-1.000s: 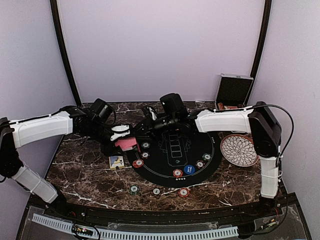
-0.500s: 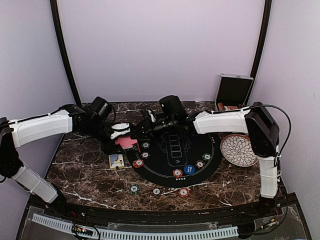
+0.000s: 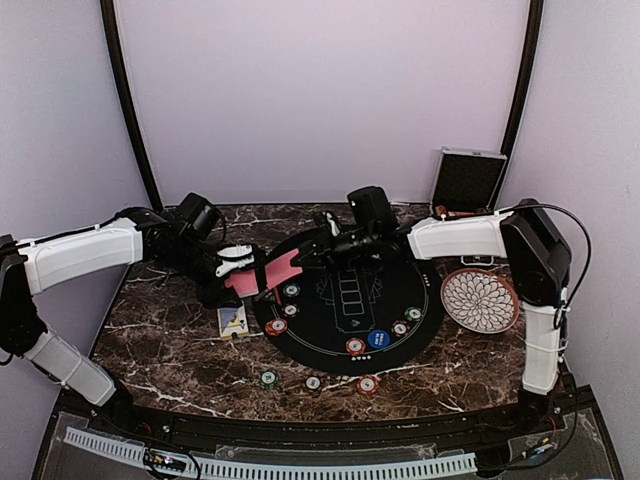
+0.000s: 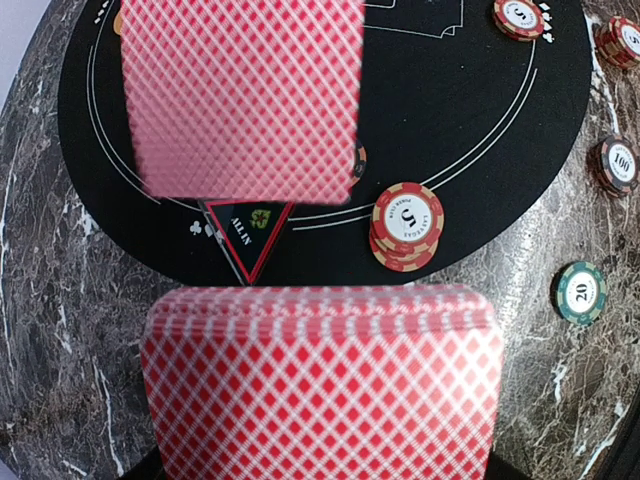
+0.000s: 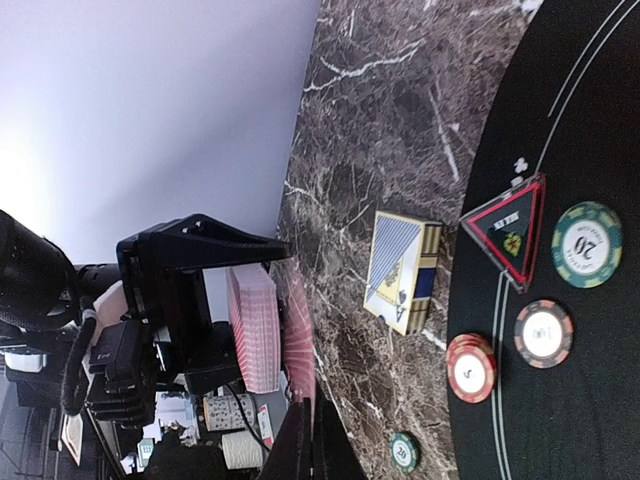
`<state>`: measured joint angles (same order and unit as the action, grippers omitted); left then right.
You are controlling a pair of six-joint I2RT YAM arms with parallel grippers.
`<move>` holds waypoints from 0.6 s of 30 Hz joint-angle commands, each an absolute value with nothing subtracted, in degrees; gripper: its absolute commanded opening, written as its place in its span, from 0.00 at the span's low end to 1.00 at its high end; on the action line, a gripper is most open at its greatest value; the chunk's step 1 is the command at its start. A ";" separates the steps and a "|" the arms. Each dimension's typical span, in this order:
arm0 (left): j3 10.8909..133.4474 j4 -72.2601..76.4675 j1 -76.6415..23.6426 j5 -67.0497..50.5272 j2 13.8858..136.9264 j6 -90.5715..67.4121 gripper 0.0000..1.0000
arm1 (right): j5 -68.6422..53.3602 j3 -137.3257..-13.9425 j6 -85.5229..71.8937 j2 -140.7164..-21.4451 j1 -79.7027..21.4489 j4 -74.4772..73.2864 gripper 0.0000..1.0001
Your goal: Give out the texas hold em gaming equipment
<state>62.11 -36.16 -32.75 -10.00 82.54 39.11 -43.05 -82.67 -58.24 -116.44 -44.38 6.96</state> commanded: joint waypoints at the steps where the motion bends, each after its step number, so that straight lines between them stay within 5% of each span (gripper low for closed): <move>1: 61.46 -37.27 -32.06 -10.44 80.25 38.54 0.19 | -42.58 -82.44 -55.64 -114.92 -41.87 5.73 0.00; 18: 60.52 -38.41 -31.80 -11.60 78.52 37.37 0.16 | -39.69 -97.27 -59.11 -132.97 -41.21 8.29 0.00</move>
<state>61.28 -37.10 -32.03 -10.39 81.34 38.22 -41.06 -93.14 -57.06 -129.51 -40.62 4.95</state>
